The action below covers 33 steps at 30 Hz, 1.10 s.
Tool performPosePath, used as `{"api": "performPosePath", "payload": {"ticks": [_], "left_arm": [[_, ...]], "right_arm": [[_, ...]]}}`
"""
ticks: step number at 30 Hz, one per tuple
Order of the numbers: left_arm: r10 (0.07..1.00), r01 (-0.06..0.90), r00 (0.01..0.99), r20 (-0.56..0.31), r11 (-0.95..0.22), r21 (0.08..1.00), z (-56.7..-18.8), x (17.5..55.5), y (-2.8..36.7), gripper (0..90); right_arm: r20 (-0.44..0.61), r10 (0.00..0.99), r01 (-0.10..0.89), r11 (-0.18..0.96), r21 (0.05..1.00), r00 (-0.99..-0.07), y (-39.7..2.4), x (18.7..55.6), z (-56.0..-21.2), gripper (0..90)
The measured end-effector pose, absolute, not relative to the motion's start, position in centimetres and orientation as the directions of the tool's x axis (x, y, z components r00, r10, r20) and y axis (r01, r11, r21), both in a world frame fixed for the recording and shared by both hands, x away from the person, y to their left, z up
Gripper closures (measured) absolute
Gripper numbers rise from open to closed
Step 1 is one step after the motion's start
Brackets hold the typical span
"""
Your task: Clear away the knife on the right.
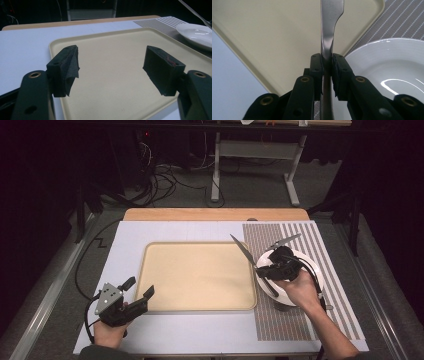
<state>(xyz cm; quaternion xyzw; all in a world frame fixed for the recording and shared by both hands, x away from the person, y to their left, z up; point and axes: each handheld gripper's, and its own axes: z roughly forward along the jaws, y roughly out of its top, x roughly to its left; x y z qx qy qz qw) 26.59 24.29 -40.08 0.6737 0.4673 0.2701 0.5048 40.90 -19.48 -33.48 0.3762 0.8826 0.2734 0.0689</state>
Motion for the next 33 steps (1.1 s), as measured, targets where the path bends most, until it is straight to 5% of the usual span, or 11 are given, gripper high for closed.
{"api": "performPosePath", "payload": {"ticks": [33], "left_arm": [[0.905,0.347,0.412,-0.101,-0.053,0.936,-40.0,26.5,24.3,29.4]], "right_arm": [[0.112,0.648,0.603,0.613,0.511,-0.754,-14.5,40.7,-35.3,80.5]]}}
